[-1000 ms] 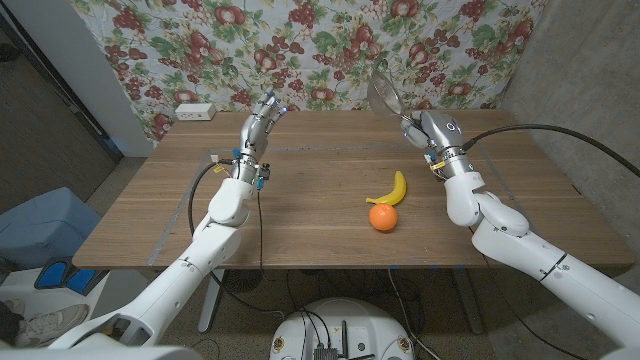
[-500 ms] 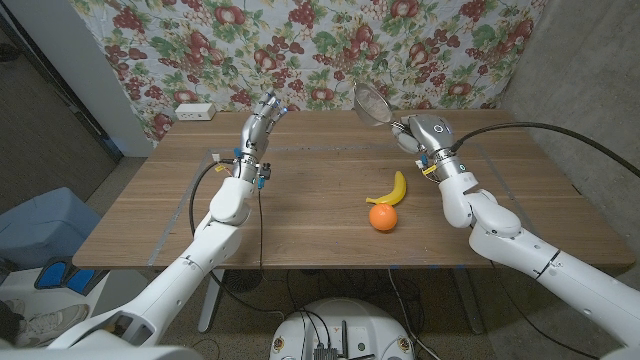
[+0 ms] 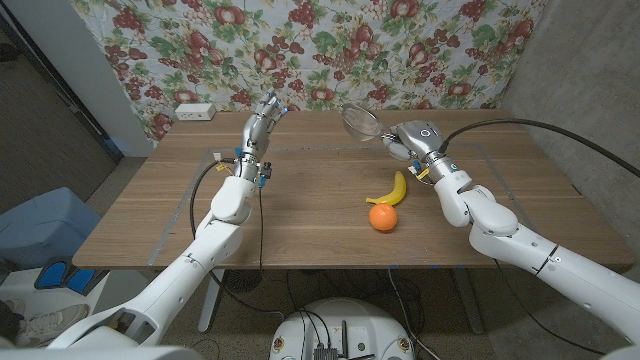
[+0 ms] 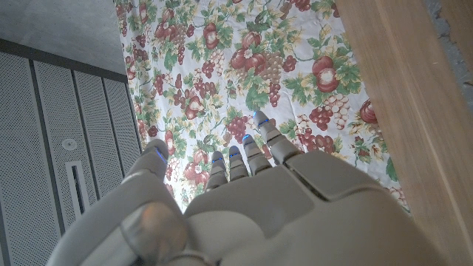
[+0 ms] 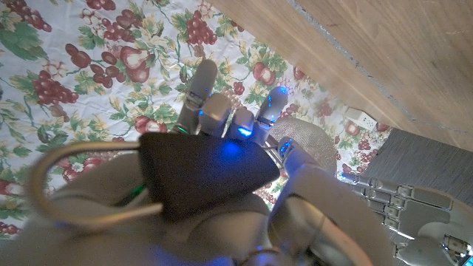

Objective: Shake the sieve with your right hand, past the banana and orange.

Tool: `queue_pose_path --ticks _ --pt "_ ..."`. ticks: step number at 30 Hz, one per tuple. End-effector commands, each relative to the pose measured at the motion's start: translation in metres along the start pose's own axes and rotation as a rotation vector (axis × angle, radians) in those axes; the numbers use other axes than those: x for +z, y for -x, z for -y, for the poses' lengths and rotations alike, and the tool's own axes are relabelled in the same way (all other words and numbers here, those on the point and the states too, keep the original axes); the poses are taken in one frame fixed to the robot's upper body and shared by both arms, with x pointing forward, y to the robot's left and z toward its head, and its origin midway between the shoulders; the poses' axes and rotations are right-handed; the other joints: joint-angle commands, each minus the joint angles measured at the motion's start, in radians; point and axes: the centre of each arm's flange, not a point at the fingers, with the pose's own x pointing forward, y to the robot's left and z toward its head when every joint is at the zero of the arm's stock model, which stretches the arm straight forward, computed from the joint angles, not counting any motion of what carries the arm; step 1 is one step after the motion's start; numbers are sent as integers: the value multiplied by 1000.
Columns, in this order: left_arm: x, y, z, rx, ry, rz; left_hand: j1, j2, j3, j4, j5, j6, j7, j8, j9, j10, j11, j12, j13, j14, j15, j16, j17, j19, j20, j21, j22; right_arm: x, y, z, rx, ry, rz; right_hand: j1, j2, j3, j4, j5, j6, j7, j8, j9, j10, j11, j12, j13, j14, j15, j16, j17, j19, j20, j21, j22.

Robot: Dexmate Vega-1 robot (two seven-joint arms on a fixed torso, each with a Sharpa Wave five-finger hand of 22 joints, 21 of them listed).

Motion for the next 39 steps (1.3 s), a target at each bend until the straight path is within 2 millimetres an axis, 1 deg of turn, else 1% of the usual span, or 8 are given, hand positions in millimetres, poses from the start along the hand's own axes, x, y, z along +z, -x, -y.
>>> queue_pose_path --ticks 1,10,14,18,19,26,32,39 --pt "1 3 0 2 2 2 -9 0 8 -2 -1 2 1 -1 0 0 -5 4 2 -4 -29 3 2 4 1 -3 0 8 0 -6 70 47 39 -7 3 6 -5 1 -7 7 7 -2 -8 -3 0 4 -8 -92 2 3 -5 -68 -2 0" --pt "4 8 1 3 0 7 -11 -1 10 -4 -1 3 0 -1 0 0 -3 4 2 -5 -29 3 2 4 1 -3 0 10 4 -4 68 41 33 -8 4 6 -7 2 -10 6 11 -5 -7 -3 2 4 -9 -92 3 2 -4 -67 -3 0" --pt "6 11 1 5 0 10 -12 0 11 -4 -1 2 -1 -1 0 0 -3 4 2 -5 -28 3 2 4 2 -3 0 9 5 -1 48 18 16 -10 5 5 -6 2 -12 8 13 -6 -6 -5 2 4 -9 -92 4 2 -4 -66 -3 0" --pt "7 13 1 7 -2 12 -13 0 12 -5 -1 2 -2 -1 0 -1 -4 4 2 -5 -29 3 1 4 2 -3 0 5 6 3 20 -16 -15 -13 7 5 -5 2 -16 6 21 0 -4 -10 2 4 -9 -93 4 2 0 -66 -3 -1" --pt "7 13 0 8 -1 13 -13 0 13 -6 -1 2 -2 -1 0 0 -4 4 2 -5 -29 3 1 4 2 -3 0 4 6 4 16 -29 -25 -14 8 5 -5 2 -14 7 19 -5 2 -7 1 -1 -8 -93 4 2 0 -65 -3 -1" --pt "8 13 0 6 -1 16 -15 0 15 -7 -1 2 -2 -1 0 0 -4 4 2 -5 -29 3 1 5 1 -3 0 -7 6 11 -12 -152 -97 -16 11 6 -4 3 -16 8 25 -3 4 -11 2 3 -3 -93 5 2 4 -64 -2 -1" --pt "8 12 -1 4 1 18 -16 0 17 -9 -1 2 -1 -1 0 0 -2 4 2 -5 -28 3 1 5 1 -3 0 -12 8 17 -76 -252 -149 -17 13 6 -4 2 -18 10 32 0 8 -8 4 4 0 -93 5 2 12 -60 0 0" --pt "8 12 -2 6 3 19 -18 0 20 -10 -1 1 1 -1 0 -2 0 3 2 -6 -28 2 1 6 1 -3 0 -18 11 24 -178 -414 -238 -17 18 9 -5 1 -15 12 43 3 20 -15 7 5 13 -94 7 2 24 -59 5 0"
